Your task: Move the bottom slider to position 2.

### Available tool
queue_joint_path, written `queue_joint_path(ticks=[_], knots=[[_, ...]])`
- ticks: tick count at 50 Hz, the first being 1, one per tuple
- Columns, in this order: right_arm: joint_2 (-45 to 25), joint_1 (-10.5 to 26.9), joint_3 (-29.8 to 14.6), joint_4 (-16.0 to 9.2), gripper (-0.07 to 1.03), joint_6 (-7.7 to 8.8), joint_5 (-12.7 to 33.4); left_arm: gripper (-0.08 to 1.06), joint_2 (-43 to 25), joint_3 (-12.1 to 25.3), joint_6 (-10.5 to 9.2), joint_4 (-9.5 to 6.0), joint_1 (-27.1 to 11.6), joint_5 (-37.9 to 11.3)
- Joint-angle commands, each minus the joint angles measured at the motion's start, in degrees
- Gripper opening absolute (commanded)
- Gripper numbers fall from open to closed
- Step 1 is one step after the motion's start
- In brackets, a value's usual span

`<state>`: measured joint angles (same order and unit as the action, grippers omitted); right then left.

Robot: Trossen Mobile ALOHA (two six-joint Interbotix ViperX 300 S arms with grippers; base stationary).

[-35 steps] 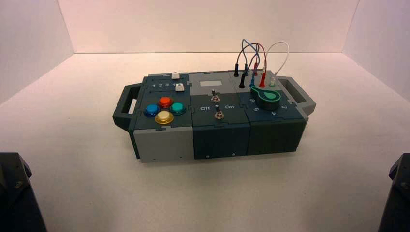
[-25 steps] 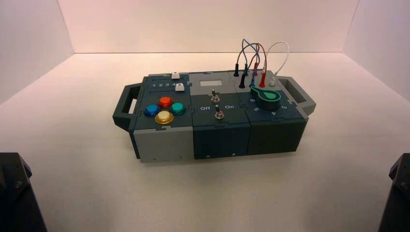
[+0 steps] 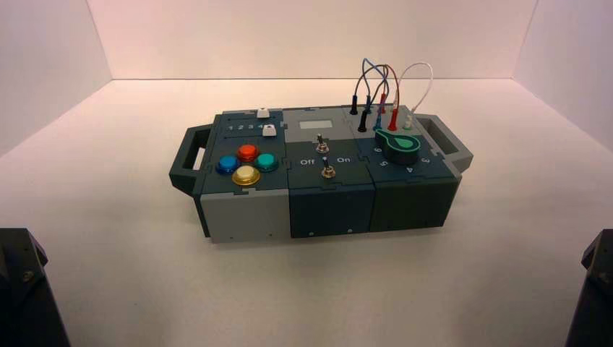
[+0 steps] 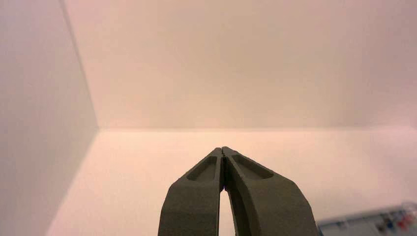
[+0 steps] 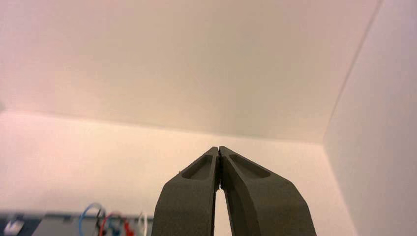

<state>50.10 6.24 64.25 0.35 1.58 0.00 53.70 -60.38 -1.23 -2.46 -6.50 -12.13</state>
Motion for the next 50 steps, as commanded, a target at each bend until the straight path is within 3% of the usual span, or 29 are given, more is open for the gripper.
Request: queue_joint_path(ticks=[1, 5, 16, 24, 34, 50], knots=[[-3.5, 2.9, -4.4, 0.0, -0.02, 0.00, 5.1, -0.03, -1.2, 5.2, -0.26, -0.44, -0.4, -10.5], [-6.0, 5.4, -5.6, 0.0, -0.02, 0.00, 7.6, -0.03, -2.8, 7.4, -0.35, -1.23, -1.2, -16.7], [-10.3, 11.7, -7.8, -0.4, -0.02, -0.26, 11.5, -0.03, -7.2, 9.1, -0.35, -1.32, -4.9, -22.7], [-13.0, 12.7, -9.1, -1.8, -0.02, -0.62, 14.2, -0.03, -9.0, 8.8, -1.67, -1.85, -7.6, -23.4], [-19.4, 13.3, -10.7, -2.1, -0.02, -0.53, 17.8, -0.03, -9.3, 8.1, -3.87, -2.02, -7.9, -24.3], [-27.9, 22.9, -15.4, -3.9, -0.02, -0.70, 21.1, -0.03, -13.9, 5.3, -4.83, -2.20, -8.7, -24.7]])
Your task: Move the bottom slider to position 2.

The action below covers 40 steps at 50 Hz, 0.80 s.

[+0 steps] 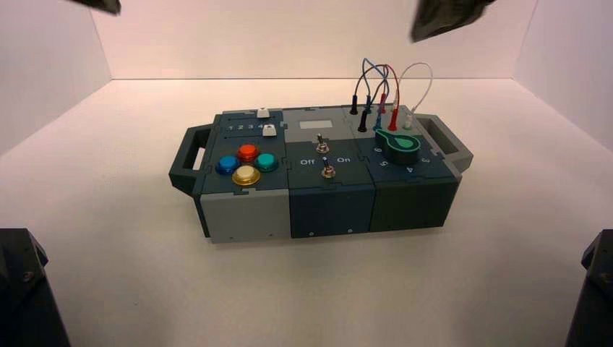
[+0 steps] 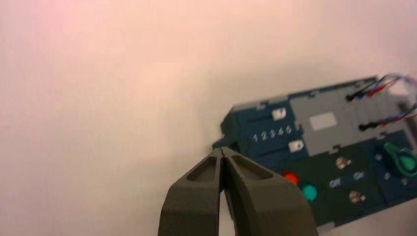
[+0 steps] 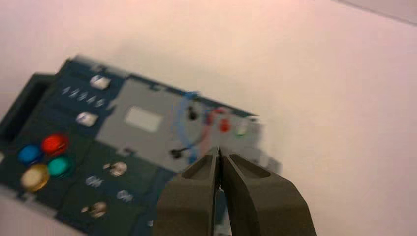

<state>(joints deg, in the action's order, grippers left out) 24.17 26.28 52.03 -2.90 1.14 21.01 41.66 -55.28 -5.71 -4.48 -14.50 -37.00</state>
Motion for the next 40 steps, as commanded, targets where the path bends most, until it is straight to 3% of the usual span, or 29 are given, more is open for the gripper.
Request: queue_joint_path(ticks=[1, 20, 40], knots=[[-2.5, 3.4, -3.6, -0.7, -0.02, -0.35, 0.3, -0.03, -2.3, 0.2, -0.35, -0.09, -0.8, 0.2], [-14.0, 9.8, -9.9, -2.2, -0.02, -0.53, 1.4, -0.03, -7.5, -0.3, -0.26, -0.09, -2.1, 0.3], [-24.1, 15.6, -16.5, -2.9, -0.02, -0.44, 3.7, -0.03, -8.4, -0.3, -0.09, -0.09, -7.1, -0.2]])
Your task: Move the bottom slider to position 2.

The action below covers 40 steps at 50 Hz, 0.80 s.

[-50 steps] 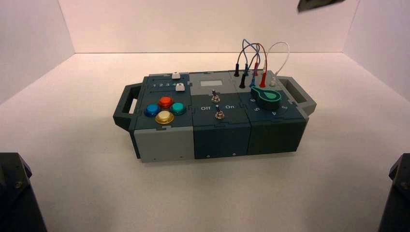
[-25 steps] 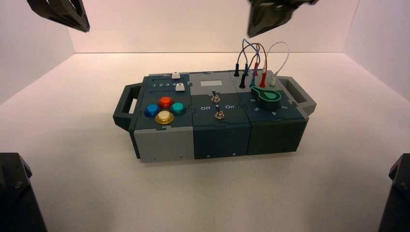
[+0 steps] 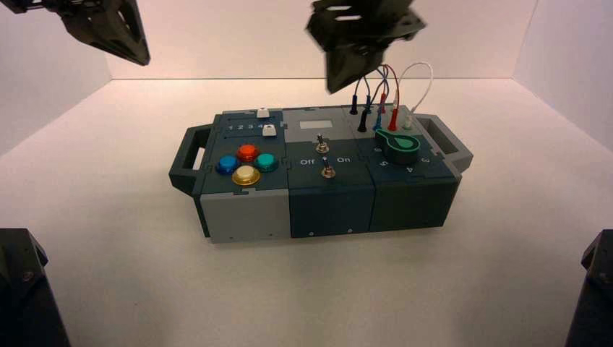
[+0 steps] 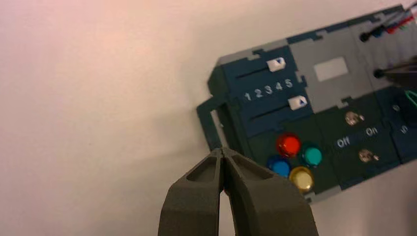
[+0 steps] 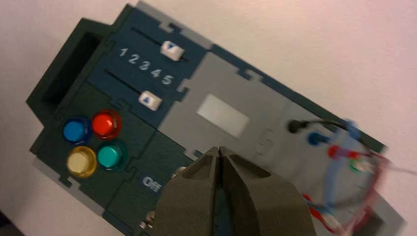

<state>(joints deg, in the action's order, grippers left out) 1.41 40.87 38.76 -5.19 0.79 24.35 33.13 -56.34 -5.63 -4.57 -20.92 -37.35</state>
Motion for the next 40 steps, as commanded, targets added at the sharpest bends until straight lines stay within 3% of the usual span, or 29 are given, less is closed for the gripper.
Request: queue_joint_path(ticks=[1, 16, 40], knots=[[-1.8, 1.1, -3.6, -0.7, -0.02, -0.18, 0.4, -0.03, 0.1, 0.7, -0.18, -0.09, -0.8, 0.2], [-7.7, 1.1, -7.2, -2.2, -0.02, -0.18, 0.9, -0.03, -0.2, 0.9, 0.00, 0.18, -0.9, 0.2], [-13.7, 1.1, -13.0, -9.1, -0.02, -0.18, 2.5, -0.03, -0.9, 0.7, 0.26, 0.97, -0.9, 0.6]])
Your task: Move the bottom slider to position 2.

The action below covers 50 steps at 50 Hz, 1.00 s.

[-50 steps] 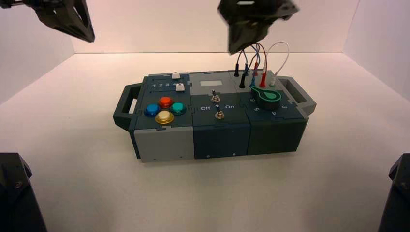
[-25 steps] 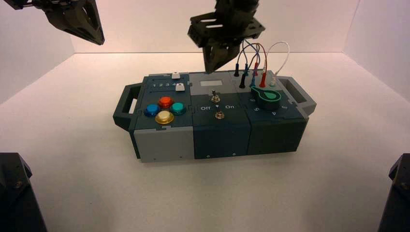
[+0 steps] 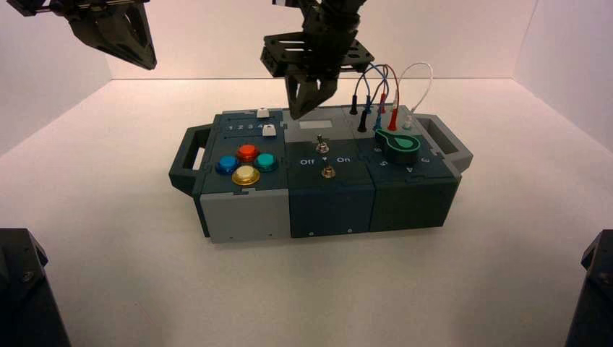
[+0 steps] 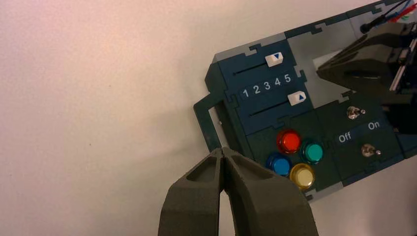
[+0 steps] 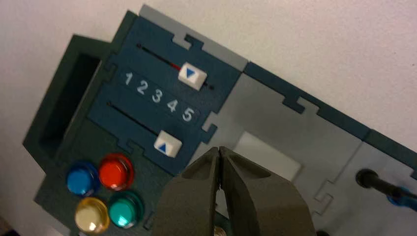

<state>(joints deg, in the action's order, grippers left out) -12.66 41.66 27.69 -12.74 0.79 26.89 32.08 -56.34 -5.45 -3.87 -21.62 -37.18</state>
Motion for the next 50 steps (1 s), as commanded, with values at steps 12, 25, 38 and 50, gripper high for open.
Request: queue_joint_path(ticks=[12, 25, 38, 50], knots=[[-0.4, 0.4, -1.8, -4.7, -0.02, -0.18, 0.2, -0.03, 0.2, 0.8, 0.35, 0.26, -0.2, 0.4], [-0.4, 1.0, -1.8, -7.1, -0.02, -0.26, 0.2, -0.03, 0.4, 1.0, 0.44, 0.26, -0.2, 0.3], [-1.5, 2.2, -2.1, -8.5, -0.02, -0.26, 0.2, -0.03, 0.3, 0.9, 0.44, 0.26, -0.2, 0.2], [-1.7, 2.2, -1.8, -8.9, -0.02, -0.26, 0.1, -0.03, 0.3, 0.9, 0.44, 0.26, -0.2, 0.2]])
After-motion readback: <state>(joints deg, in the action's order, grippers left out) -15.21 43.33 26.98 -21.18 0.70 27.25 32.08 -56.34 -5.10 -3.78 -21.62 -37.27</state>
